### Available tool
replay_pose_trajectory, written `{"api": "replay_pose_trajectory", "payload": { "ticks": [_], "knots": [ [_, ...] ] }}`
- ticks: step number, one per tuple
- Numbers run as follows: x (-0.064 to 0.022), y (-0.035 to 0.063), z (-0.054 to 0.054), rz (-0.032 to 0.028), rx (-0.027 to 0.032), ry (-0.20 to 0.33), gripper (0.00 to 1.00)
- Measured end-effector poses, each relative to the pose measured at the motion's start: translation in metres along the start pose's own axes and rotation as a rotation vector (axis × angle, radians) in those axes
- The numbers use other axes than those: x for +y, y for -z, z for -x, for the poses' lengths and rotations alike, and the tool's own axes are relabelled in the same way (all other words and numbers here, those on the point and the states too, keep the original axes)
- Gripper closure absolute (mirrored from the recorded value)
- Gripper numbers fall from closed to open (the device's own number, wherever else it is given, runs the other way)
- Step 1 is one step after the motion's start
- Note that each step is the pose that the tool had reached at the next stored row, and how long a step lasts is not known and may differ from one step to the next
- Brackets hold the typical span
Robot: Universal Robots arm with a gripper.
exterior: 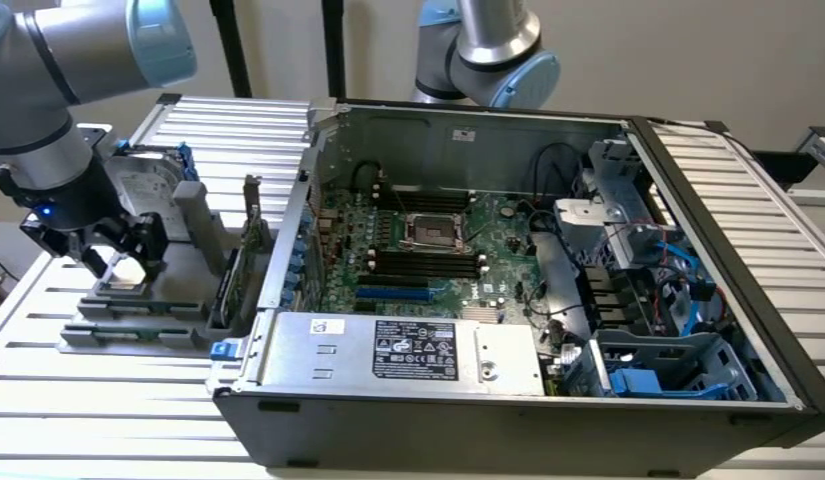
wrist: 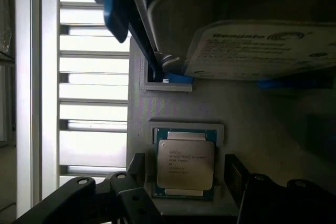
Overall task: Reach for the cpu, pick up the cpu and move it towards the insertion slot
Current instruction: 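Pick up the cpu and move it towards the insertion slot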
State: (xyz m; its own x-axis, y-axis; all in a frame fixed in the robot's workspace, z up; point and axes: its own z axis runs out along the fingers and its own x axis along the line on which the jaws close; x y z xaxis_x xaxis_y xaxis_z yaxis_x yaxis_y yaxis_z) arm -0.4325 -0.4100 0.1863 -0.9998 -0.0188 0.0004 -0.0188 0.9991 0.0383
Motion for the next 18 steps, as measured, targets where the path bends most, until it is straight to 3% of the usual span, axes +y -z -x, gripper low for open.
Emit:
{"api": "replay_pose_trajectory", "payload": {
  "ticks": [12, 14, 15, 18],
  "knots": [
    [0.0, -0.0003, 0.0018, -0.0003, 0.0013, 0.0, 0.29],
    [0.0, -0.0005, 0.0018, -0.0001, 0.001, 0.0, 0.31],
    [0.0, -0.0006, 0.0018, -0.0001, 0.0011, 0.0, 0.38],
    [0.0, -0.0007, 0.0018, -0.0002, 0.0011, 0.0, 0.38]
  ]
}}
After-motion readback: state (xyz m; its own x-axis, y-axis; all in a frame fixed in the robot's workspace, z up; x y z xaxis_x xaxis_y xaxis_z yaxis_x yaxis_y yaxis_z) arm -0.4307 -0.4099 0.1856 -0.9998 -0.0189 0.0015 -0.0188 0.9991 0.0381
